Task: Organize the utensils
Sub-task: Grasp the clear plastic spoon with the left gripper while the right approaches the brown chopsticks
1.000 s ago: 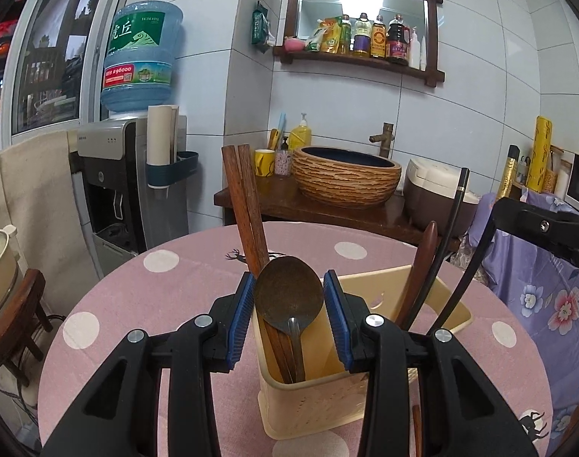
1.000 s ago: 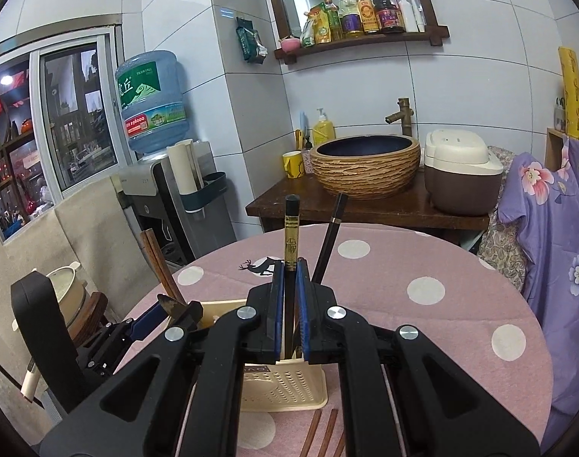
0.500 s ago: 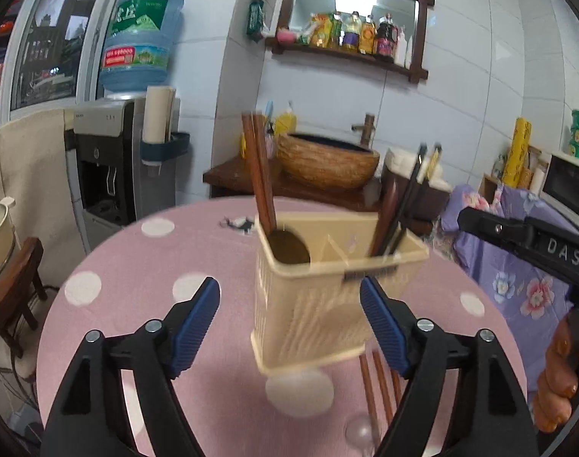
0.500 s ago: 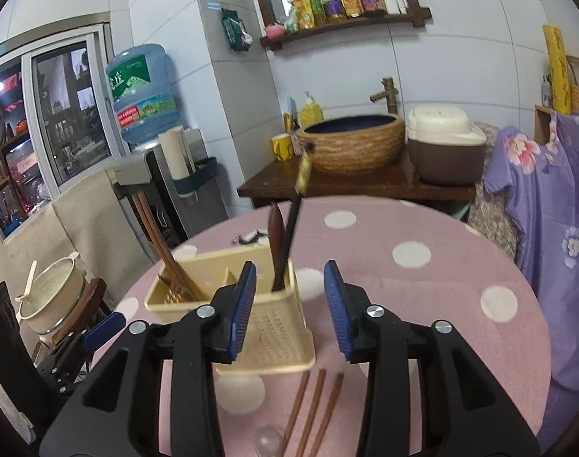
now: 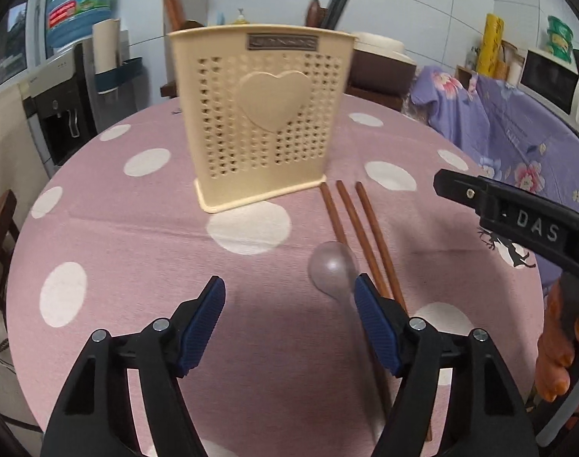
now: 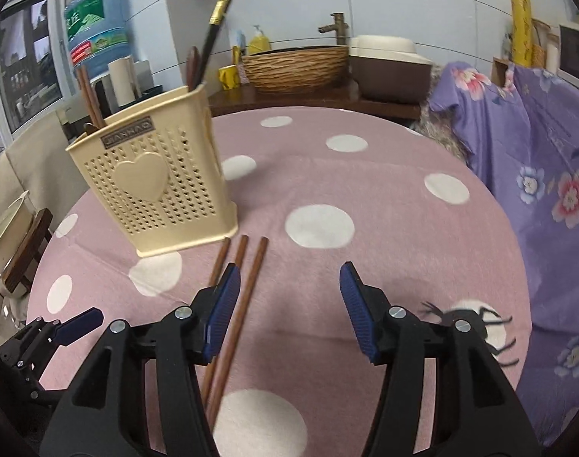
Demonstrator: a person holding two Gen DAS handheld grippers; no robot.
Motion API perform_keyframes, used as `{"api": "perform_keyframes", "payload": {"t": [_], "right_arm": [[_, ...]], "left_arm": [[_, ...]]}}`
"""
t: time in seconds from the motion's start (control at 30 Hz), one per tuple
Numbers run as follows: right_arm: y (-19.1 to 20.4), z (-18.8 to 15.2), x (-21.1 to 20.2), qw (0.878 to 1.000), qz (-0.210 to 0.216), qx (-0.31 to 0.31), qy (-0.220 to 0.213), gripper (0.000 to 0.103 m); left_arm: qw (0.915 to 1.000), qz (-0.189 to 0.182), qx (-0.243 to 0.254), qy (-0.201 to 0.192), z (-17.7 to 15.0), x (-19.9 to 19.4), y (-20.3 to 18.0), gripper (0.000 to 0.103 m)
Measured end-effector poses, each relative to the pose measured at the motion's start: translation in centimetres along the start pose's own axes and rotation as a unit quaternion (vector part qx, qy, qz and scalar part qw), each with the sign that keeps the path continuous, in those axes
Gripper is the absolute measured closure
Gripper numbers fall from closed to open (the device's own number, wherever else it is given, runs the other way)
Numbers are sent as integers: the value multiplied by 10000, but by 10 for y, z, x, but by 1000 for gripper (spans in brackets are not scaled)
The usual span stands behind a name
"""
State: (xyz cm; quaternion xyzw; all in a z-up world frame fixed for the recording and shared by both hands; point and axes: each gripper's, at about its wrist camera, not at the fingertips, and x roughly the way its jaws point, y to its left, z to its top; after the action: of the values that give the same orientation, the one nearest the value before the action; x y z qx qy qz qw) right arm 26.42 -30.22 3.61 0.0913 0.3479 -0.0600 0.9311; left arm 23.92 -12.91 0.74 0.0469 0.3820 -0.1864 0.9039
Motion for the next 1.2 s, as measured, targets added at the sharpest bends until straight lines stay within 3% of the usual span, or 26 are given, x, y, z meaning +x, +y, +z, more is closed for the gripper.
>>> {"api": "perform_keyframes", "payload": {"t": [0.23, 0.6, 0.83, 1.2], "right_arm": [[-24, -14, -5, 9994, -218, 250, 41, 48], [-26, -21, -1, 9992, -123, 329, 165, 48], [-25, -22, -1, 9993, -121, 321, 176, 48], [-16, -18, 16, 9977, 229, 364, 520, 48]], "left_arm": [[9996, 11, 43, 283, 2, 23, -22, 41], [9986, 122, -186, 481, 6, 37, -28, 52], [9985, 118, -252, 462, 8, 37, -29, 67], [9982, -27, -485, 366, 8, 28, -17, 67]]}}
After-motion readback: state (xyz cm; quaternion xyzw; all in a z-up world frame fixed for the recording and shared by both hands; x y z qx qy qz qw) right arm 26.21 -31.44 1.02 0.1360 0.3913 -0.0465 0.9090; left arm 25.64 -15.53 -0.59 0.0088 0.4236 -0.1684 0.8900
